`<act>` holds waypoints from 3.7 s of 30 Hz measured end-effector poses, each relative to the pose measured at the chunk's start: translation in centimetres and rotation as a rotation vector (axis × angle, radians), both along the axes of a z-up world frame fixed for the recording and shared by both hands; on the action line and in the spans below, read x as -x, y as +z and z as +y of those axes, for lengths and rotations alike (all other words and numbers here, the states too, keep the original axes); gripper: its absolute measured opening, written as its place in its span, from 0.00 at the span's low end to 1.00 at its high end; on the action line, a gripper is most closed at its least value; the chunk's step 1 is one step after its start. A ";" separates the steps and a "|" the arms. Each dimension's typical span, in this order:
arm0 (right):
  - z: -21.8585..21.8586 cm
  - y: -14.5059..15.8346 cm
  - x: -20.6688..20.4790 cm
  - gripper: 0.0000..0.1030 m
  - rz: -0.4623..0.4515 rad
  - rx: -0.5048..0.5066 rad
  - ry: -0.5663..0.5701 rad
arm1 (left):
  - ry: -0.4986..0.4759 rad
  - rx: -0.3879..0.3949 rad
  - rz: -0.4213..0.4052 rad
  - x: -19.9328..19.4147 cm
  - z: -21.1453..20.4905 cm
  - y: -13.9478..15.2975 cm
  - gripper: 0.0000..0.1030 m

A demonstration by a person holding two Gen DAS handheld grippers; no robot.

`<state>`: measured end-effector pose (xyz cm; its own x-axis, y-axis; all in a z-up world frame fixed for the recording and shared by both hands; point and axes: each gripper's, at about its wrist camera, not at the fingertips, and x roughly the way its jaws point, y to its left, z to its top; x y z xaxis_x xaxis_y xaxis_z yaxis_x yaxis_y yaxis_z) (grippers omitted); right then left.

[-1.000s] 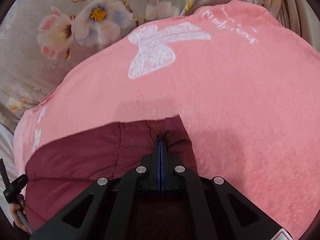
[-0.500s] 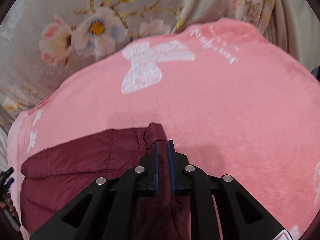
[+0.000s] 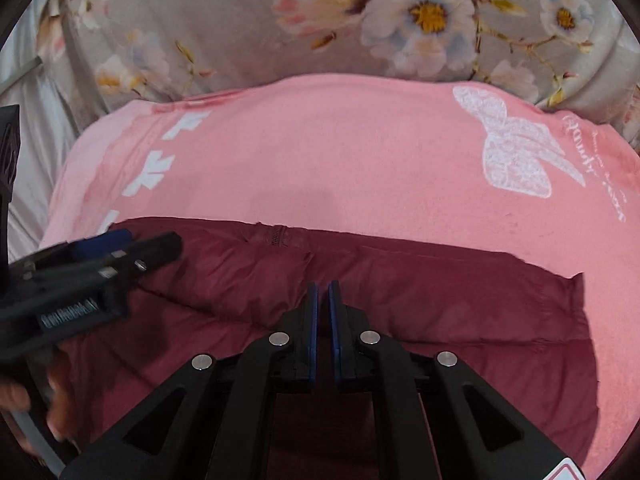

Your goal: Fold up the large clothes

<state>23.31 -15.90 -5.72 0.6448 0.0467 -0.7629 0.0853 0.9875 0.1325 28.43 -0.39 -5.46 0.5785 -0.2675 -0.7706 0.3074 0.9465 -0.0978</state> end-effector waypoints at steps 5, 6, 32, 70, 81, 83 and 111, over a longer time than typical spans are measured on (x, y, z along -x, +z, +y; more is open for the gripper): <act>-2.2 -2.8 -1.4 0.00 0.038 -0.124 -0.038 | 0.020 -0.014 -0.003 -1.1 -0.4 -3.0 0.72; -2.5 -3.1 -1.3 0.00 0.040 -0.136 -0.038 | 0.023 -0.002 0.001 -1.3 -0.3 -3.4 0.72; -2.6 -4.9 -1.1 0.00 -0.018 -0.195 -0.048 | 0.038 -0.037 -0.048 -1.5 -1.4 -5.4 0.80; 5.9 -4.4 11.4 0.09 -0.077 -0.037 0.020 | 0.106 -0.082 -0.090 12.1 3.5 -5.2 0.83; 5.5 -4.6 11.2 0.09 -0.073 -0.067 0.022 | 0.113 -0.107 -0.089 11.9 3.2 -5.5 0.85; 5.4 -4.6 11.3 0.09 -0.072 -0.073 0.022 | 0.116 -0.114 -0.088 11.8 3.1 -5.5 0.86; 7.7 -3.4 16.8 0.11 -0.084 0.026 0.068 | 0.252 0.111 -0.065 17.4 11.4 -2.1 0.91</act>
<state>6.50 -8.24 -9.12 0.7024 0.0739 -0.7080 0.0073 0.9938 0.1110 11.00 11.03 -7.53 0.6846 -0.1898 -0.7038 0.0728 0.9785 -0.1931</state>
